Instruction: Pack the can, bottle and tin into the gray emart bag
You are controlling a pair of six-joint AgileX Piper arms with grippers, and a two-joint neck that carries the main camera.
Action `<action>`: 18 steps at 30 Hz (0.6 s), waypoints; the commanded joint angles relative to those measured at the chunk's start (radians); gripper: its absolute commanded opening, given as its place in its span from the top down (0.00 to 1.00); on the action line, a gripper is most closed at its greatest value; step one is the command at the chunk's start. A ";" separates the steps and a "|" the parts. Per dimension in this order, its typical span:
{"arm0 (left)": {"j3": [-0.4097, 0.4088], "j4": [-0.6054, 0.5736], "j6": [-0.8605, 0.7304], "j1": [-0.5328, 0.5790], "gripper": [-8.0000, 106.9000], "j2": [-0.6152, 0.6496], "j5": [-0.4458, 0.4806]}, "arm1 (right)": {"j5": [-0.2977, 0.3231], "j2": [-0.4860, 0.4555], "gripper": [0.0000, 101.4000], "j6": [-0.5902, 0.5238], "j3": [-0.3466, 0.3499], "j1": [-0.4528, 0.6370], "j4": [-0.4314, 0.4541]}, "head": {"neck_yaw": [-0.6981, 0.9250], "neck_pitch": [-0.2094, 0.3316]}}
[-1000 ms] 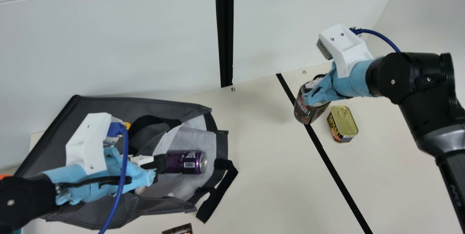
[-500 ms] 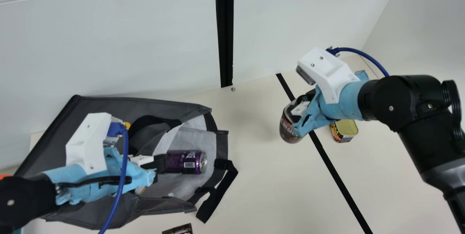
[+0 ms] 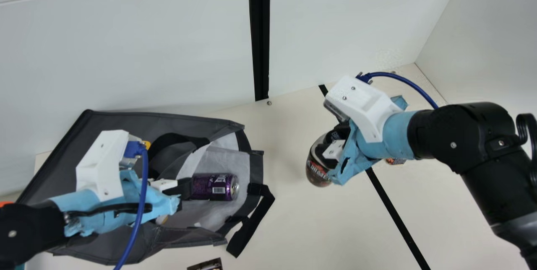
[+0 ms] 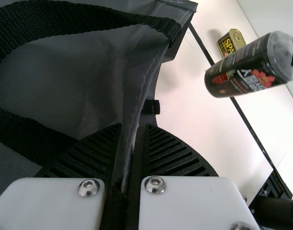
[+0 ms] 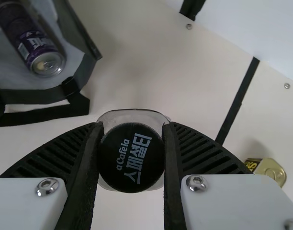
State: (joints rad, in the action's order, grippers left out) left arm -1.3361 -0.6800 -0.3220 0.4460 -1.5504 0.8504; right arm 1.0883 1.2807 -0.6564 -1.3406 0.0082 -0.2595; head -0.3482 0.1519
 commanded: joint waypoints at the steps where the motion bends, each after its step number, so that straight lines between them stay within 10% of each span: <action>1: 0.000 0.000 0.000 0.000 0.84 0.000 0.000 | 0.009 -0.004 1.00 -0.007 0.003 -0.010 -0.009 | -0.001 0.023; 18: 0.000 0.000 0.000 0.000 0.84 0.000 0.000 | 0.068 -0.033 1.00 -0.071 0.041 -0.110 -0.051 | -0.001 0.023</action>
State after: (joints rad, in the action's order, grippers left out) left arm -1.3361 -0.6800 -0.3220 0.4460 -1.5504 0.8504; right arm 1.1528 1.2482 -0.7258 -1.3012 -0.0990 -0.3076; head -0.3482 0.1519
